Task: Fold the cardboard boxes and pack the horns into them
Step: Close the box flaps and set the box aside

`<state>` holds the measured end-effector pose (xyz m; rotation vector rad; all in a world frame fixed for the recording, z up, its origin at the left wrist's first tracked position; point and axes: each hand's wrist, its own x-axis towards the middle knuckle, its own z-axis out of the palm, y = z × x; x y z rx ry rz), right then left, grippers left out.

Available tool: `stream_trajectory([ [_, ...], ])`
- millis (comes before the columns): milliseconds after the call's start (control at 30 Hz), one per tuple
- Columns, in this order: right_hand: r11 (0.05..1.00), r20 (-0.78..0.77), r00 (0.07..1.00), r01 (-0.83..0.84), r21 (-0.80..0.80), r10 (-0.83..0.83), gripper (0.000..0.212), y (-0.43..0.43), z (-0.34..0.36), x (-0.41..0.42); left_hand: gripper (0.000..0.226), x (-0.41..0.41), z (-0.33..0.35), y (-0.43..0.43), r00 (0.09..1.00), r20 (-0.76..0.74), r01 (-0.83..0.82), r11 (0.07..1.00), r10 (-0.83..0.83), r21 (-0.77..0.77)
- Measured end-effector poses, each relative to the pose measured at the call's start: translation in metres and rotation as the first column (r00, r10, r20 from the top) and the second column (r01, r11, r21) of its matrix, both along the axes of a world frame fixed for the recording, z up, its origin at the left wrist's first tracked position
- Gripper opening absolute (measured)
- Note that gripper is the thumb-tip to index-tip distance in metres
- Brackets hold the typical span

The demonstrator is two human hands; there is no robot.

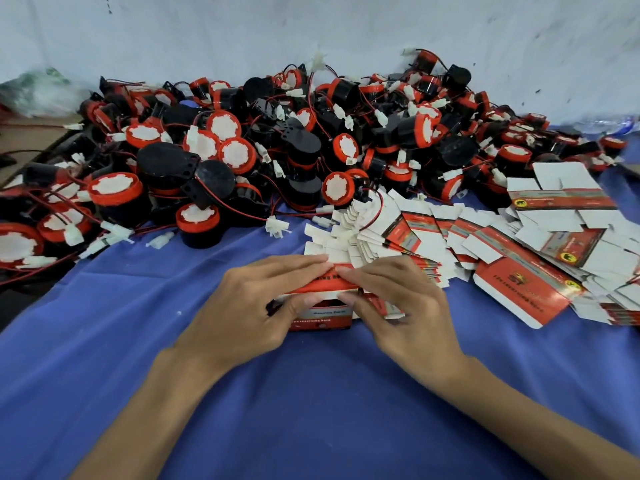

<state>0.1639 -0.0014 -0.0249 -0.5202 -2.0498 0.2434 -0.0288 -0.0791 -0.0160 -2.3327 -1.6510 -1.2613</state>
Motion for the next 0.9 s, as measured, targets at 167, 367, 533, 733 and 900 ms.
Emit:
stream_trajectory([
  [167, 0.994, 0.067, 0.995, -0.076, 0.079, 0.071, 0.023, 0.008, -0.001, 0.007, 0.034, -0.002, -0.002, -0.002, 0.991, -0.134, 0.034, 0.999, -0.028, 0.041],
  [367, 0.972, 0.172, 0.97, -0.194, 0.133, 0.17, 0.031, 0.005, -0.004, 0.003, 0.048, 0.001, -0.003, -0.003, 0.983, -0.185, 0.019, 0.998, -0.008, 0.057],
  [533, 0.965, 0.295, 0.951, -0.163, 0.207, 0.097, 0.03, -0.001, -0.005, 0.003, 0.065, 0.008, -0.008, 0.003, 0.941, -0.32, -0.103, 0.994, 0.112, 0.044],
  [733, 0.969, 0.39, 0.916, -0.175, 0.173, 0.096, 0.032, -0.005, 0.0, 0.009, 0.066, 0.013, -0.003, 0.005, 0.873, -0.455, -0.179, 0.983, 0.175, 0.033],
  [900, 0.966, 0.306, 0.922, -0.191, -0.172, 0.236, 0.033, 0.024, 0.037, 0.01, 0.056, 0.012, 0.003, 0.001, 0.787, -0.489, -0.361, 0.923, 0.377, 0.13],
])
